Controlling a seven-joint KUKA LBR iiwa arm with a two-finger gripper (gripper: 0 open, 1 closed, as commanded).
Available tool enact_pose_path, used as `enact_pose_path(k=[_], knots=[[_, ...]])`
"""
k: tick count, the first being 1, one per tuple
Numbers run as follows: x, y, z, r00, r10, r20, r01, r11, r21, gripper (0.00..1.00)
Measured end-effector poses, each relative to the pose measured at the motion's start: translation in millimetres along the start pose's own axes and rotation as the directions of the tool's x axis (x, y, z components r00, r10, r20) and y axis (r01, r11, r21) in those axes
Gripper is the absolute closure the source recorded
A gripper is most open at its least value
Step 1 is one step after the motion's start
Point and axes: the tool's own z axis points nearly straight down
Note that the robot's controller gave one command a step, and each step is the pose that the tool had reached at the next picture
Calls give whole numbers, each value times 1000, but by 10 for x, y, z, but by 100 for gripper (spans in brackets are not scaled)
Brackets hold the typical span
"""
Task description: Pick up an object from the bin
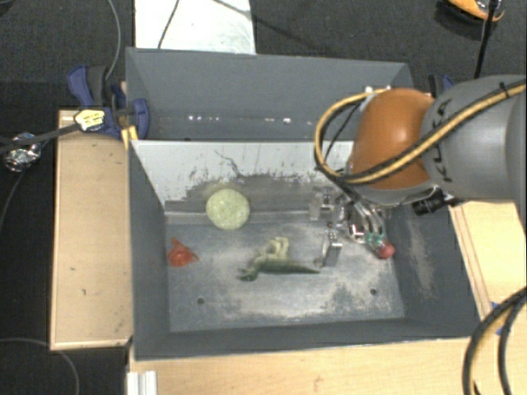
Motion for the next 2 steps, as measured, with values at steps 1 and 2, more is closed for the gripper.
enact_pose_path(k=[1, 2], knots=[[58, 409, 287, 999, -39, 19, 39, 999, -1, 0], [296, 625, 527, 992, -129, 1, 129, 992, -1, 0]])
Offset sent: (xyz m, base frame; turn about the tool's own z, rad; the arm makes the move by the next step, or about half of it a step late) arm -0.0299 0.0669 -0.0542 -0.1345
